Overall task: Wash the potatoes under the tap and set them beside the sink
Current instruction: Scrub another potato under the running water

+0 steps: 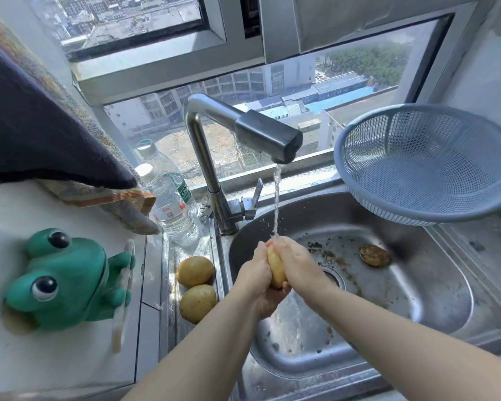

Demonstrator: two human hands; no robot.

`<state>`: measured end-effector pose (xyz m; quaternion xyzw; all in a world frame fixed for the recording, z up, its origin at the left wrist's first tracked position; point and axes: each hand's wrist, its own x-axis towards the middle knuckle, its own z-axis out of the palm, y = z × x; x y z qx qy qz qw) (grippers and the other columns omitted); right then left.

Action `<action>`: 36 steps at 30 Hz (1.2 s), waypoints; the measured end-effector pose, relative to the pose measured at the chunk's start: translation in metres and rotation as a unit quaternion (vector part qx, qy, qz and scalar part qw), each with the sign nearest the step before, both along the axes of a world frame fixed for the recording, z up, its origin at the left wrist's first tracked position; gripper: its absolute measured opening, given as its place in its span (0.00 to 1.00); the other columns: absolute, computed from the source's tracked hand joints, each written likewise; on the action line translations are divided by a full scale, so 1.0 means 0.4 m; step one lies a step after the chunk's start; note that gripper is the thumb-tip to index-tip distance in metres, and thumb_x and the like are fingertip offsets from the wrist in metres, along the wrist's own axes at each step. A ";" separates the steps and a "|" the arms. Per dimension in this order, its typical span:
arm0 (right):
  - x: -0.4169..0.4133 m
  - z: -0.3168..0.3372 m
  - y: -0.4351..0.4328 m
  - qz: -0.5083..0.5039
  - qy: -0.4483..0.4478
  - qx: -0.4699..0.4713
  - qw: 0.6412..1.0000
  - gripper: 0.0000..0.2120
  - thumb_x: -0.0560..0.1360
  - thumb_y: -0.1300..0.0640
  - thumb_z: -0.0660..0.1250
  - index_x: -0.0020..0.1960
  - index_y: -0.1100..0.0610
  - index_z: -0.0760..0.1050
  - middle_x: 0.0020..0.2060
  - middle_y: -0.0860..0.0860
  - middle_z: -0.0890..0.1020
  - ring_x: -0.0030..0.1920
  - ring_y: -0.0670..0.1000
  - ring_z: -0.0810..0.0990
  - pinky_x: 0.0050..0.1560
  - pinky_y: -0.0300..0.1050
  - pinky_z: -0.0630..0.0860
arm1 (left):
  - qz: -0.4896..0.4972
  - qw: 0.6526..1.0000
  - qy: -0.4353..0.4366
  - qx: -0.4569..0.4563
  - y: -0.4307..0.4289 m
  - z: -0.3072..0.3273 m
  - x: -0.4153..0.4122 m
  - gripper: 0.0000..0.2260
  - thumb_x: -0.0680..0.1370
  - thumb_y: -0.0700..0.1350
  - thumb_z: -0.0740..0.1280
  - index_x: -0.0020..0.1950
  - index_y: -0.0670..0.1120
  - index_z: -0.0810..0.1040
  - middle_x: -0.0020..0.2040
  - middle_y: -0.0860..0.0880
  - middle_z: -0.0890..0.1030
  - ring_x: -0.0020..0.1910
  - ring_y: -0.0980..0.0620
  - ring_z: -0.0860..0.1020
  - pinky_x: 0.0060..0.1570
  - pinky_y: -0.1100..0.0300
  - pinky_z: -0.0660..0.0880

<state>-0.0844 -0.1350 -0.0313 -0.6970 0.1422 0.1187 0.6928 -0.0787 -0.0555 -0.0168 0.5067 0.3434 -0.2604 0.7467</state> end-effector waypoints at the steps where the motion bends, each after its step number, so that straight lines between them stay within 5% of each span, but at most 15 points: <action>1: 0.002 0.002 -0.009 0.033 0.008 0.018 0.999 0.13 0.81 0.52 0.55 0.56 0.56 0.76 0.50 0.54 0.81 0.50 0.50 0.79 0.48 0.43 0.77 | -0.004 1.000 0.009 0.002 0.009 -0.002 0.004 0.15 0.81 0.57 0.58 0.48 0.46 0.75 0.41 0.43 0.78 0.35 0.49 0.76 0.25 0.63 0.70; 5: 0.012 0.017 -0.058 0.167 0.049 0.143 0.974 0.13 0.81 0.57 0.58 0.63 0.56 0.72 0.59 0.57 0.77 0.52 0.51 0.77 0.48 0.44 0.77 | -0.028 0.999 0.035 -0.007 0.038 -0.006 0.018 0.17 0.81 0.59 0.56 0.49 0.46 0.75 0.38 0.43 0.79 0.28 0.49 0.76 0.18 0.67 0.68; 8: 0.023 0.016 -0.083 0.210 0.044 0.150 0.965 0.14 0.79 0.62 0.61 0.63 0.53 0.72 0.60 0.57 0.78 0.54 0.51 0.78 0.53 0.44 0.78 | -0.040 0.998 0.045 -0.018 0.038 -0.006 0.024 0.19 0.81 0.60 0.55 0.50 0.45 0.75 0.35 0.43 0.78 0.23 0.51 0.76 0.17 0.68 0.67; 14: 0.026 -0.002 -0.053 0.090 -0.021 0.057 0.994 0.09 0.77 0.55 0.66 0.57 0.53 0.78 0.51 0.53 0.83 0.50 0.49 0.81 0.45 0.38 0.76 | -0.040 0.999 -0.016 0.009 0.020 -0.006 0.028 0.18 0.81 0.58 0.57 0.55 0.44 0.75 0.41 0.42 0.78 0.28 0.50 0.77 0.19 0.68 0.69; 19: 0.030 -0.007 -0.066 0.013 0.002 0.131 0.991 0.07 0.75 0.57 0.68 0.49 0.59 0.82 0.45 0.57 0.84 0.45 0.55 0.80 0.42 0.45 0.76 | -0.090 0.995 -0.032 0.015 0.021 -0.006 0.028 0.19 0.81 0.58 0.57 0.54 0.42 0.75 0.33 0.43 0.79 0.25 0.52 0.75 0.19 0.67 0.67; 22: 0.035 -0.005 -0.076 0.054 0.008 0.159 0.986 0.11 0.75 0.57 0.68 0.52 0.62 0.81 0.45 0.58 0.84 0.42 0.50 0.81 0.37 0.40 0.75 | -0.098 0.995 -0.027 0.021 0.027 -0.013 0.027 0.19 0.81 0.57 0.57 0.54 0.42 0.75 0.34 0.42 0.79 0.26 0.52 0.75 0.19 0.67 0.67; 29: 0.044 0.001 -0.106 0.176 -0.008 0.090 0.980 0.19 0.71 0.61 0.72 0.61 0.52 0.76 0.53 0.50 0.84 0.56 0.48 0.81 0.59 0.43 0.76 | -0.096 0.995 0.019 0.004 0.034 -0.006 0.039 0.20 0.81 0.60 0.54 0.51 0.45 0.75 0.28 0.45 0.78 0.22 0.53 0.76 0.17 0.69 0.67; 33: 0.040 0.014 -0.125 0.229 -0.009 0.089 0.969 0.18 0.74 0.65 0.69 0.62 0.53 0.75 0.54 0.52 0.84 0.56 0.48 0.81 0.60 0.43 0.75 | -0.093 0.995 0.019 0.007 0.029 -0.007 0.036 0.21 0.81 0.60 0.53 0.55 0.44 0.74 0.29 0.44 0.77 0.22 0.52 0.76 0.17 0.70 0.66; 36: 0.035 0.011 -0.108 0.181 -0.047 0.048 0.981 0.11 0.72 0.60 0.72 0.54 0.52 0.81 0.49 0.53 0.85 0.52 0.50 0.83 0.56 0.45 0.78 | -0.086 0.996 -0.013 0.017 0.019 -0.013 0.031 0.20 0.82 0.58 0.54 0.55 0.43 0.75 0.32 0.43 0.77 0.23 0.52 0.76 0.17 0.69 0.66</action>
